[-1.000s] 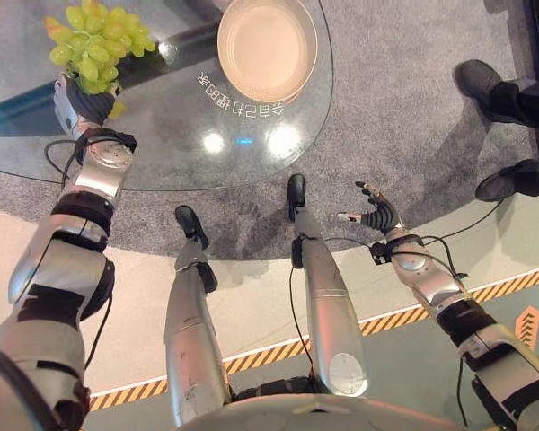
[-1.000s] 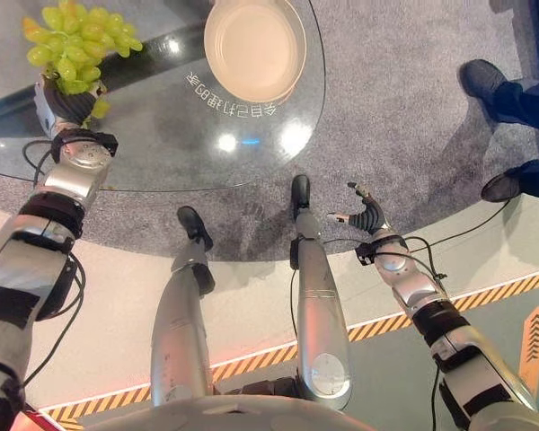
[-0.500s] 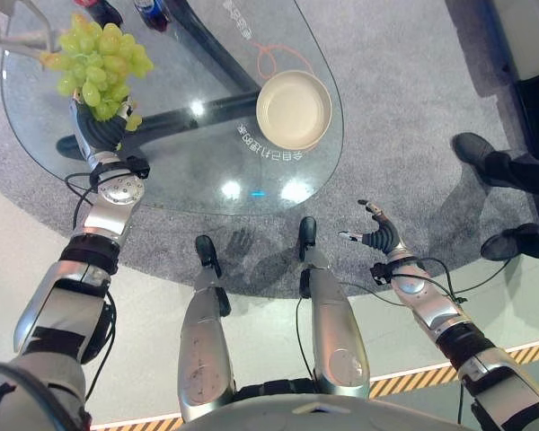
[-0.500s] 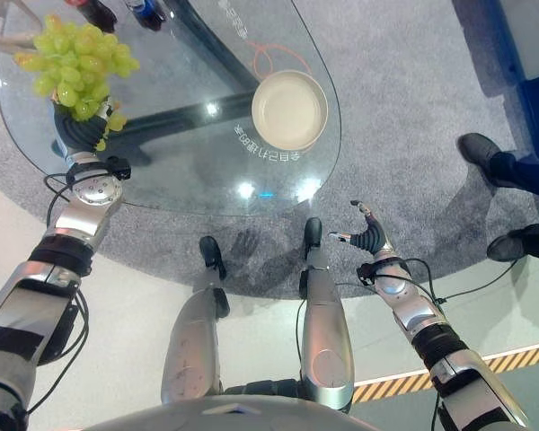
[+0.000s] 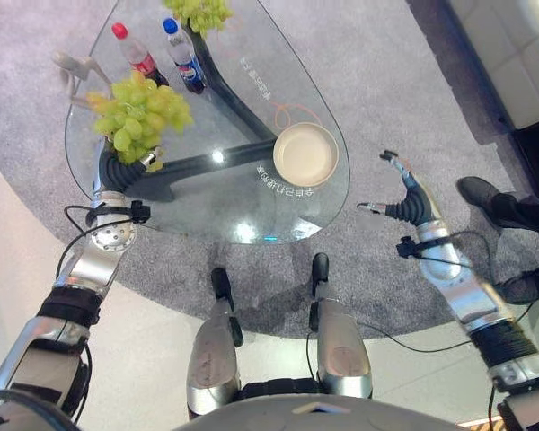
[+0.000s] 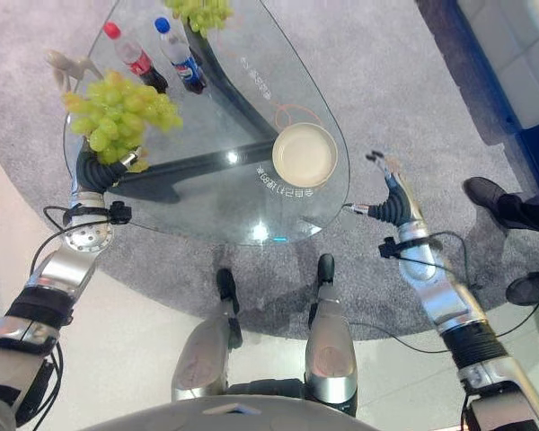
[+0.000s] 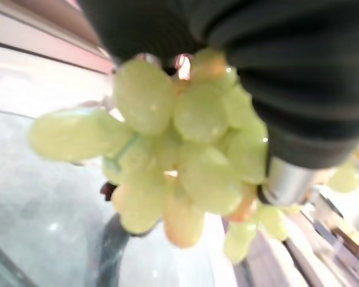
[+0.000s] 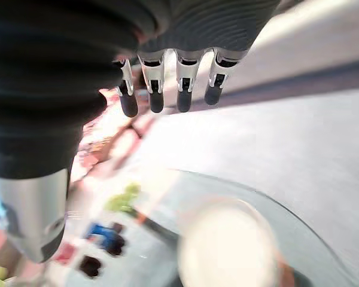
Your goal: Pick up fruits into the plate
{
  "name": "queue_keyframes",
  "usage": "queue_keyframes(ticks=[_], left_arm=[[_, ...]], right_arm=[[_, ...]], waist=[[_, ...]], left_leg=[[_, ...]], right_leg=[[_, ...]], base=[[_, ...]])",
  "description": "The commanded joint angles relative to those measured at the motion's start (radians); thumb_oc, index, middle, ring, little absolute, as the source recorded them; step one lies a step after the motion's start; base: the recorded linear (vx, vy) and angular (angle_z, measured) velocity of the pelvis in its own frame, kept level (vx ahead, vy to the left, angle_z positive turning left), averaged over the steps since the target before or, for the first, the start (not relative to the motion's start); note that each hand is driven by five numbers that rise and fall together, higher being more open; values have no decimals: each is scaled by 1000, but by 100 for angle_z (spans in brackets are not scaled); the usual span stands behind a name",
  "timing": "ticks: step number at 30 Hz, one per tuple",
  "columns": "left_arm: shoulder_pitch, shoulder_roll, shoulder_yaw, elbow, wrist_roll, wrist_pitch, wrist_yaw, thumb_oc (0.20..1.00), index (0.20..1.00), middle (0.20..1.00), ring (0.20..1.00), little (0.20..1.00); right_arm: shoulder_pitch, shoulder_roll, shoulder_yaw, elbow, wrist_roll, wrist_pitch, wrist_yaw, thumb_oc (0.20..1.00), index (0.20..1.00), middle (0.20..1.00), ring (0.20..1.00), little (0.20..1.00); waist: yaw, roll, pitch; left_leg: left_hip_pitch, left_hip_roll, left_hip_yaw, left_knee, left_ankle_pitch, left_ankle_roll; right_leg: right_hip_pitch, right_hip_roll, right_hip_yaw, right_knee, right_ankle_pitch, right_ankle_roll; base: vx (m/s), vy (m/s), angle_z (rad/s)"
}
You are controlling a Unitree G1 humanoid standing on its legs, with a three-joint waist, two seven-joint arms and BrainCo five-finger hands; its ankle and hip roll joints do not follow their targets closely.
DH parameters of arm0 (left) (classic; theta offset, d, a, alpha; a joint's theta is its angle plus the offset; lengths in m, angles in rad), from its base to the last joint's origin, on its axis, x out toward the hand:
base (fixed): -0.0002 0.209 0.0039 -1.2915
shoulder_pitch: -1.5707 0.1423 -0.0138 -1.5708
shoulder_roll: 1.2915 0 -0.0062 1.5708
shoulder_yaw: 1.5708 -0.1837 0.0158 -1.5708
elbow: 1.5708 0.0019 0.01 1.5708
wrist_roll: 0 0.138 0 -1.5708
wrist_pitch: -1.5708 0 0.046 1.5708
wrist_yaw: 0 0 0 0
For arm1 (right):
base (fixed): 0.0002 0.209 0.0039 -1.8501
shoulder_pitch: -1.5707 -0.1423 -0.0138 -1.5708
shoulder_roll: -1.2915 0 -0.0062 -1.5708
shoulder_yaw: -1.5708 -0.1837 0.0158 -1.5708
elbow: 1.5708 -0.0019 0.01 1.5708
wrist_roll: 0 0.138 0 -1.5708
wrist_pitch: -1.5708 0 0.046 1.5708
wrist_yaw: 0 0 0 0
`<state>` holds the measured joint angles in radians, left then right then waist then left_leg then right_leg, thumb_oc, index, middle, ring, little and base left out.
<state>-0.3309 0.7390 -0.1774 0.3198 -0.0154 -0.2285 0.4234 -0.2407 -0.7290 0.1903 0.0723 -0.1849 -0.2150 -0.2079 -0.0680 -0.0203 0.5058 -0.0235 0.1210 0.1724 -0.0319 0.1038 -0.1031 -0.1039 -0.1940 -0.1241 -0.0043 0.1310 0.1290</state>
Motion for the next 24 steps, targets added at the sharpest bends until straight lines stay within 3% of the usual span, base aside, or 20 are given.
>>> queue_keyframes(ticks=[1, 7, 8, 11, 17, 24], left_arm=[[14, 44, 36, -45, 65, -28, -71, 200, 200, 200, 200, 200], [35, 101, 22, -106, 135, -23, -198, 200, 200, 200, 200, 200], [34, 147, 13, -132, 166, -29, -258, 200, 200, 200, 200, 200], [5, 211, -31, -141, 215, -47, -299, 200, 200, 200, 200, 200], [-72, 300, -94, -190, 235, -48, -367, 200, 200, 200, 200, 200], [-133, 267, -163, -243, 235, -39, -399, 200, 200, 200, 200, 200]], right_arm=[[-6, -46, 4, -33, 47, -47, 119, 1000, 1000, 1000, 1000, 1000], [-78, -99, 41, -104, 138, -16, 331, 1000, 1000, 1000, 1000, 1000], [-122, -133, 70, -139, 198, 11, 436, 1000, 1000, 1000, 1000, 1000], [-186, -152, 126, -169, 266, 41, 536, 1000, 1000, 1000, 1000, 1000], [-309, -163, 240, -233, 433, 140, 631, 1000, 1000, 1000, 1000, 1000], [-366, -64, 307, -278, 542, 218, 609, 1000, 1000, 1000, 1000, 1000]], waist=[[22, 19, -202], [44, 18, -285], [54, 17, -319], [62, 16, -348], [72, 14, -382], [75, 15, -400]], left_leg=[[-44, -90, -46, 81, -148, 29], [13, -75, -53, 53, -143, 24], [33, -69, -50, 49, -147, 22], [59, -61, -47, 39, -149, 19], [93, -52, -47, 26, -154, 18], [116, -47, -52, 36, -171, 24]], right_leg=[[38, 23, -71, 65, -144, 8], [104, 21, -87, 39, -143, 9], [128, 20, -93, 29, -145, 9], [161, 18, -101, 16, -145, 11], [193, 19, -103, 3, -150, 12], [218, 20, -91, 8, -163, 10]], base=[[133, -60, -1], [107, -50, 7], [111, -52, 11], [86, -44, 4], [31, -38, 1], [28, -20, 1]])
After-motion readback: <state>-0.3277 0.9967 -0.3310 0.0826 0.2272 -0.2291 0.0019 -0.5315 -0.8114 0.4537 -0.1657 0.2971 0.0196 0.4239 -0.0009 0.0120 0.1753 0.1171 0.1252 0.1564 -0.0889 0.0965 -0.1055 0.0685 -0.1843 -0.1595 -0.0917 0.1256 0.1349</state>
